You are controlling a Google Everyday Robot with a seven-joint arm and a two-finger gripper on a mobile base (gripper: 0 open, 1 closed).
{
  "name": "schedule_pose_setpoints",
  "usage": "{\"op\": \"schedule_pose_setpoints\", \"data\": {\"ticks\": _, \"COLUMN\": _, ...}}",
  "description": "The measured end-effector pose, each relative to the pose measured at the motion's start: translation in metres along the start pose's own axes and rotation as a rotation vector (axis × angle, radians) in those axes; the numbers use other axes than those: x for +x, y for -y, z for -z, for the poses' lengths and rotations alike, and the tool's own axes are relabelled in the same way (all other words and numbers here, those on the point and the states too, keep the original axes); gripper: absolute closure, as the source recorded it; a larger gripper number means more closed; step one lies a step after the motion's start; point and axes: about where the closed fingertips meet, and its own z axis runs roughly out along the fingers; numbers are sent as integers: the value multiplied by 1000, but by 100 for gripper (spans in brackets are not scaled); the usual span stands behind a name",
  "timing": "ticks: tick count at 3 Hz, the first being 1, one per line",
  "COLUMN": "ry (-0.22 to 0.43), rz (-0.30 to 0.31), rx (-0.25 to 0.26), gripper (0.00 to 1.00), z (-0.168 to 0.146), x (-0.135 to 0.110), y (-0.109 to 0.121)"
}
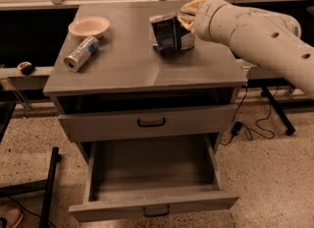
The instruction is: Pick blue chip bag from middle drawer and place on counter
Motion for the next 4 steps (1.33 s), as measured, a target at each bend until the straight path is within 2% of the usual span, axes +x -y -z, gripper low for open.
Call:
{"op": "schedule_pose_setpoints", "data": {"ticks": 1, "ry": 0, "rz": 0, "rx": 0, "gripper": 5, "z": 0, "x": 0, "y": 0}}
{"op": "schedule_pose_setpoints", "data": {"ticks": 2, "ry": 24, "rz": -29, "rx": -17, "gripper": 0, "z": 3, "x": -2, "y": 3}}
{"op": "schedule_pose_setpoints", "data": {"ticks": 3, "ry": -23, "rz": -34, "rx": -50, "gripper": 0, "z": 45, "x": 18, "y": 27}}
{"op": "schedule_pose_setpoints", "data": {"ticks": 4, "ry": -48, "rz": -33, "rx": -125, "gripper": 0, "z": 97, "x": 30, "y": 33}}
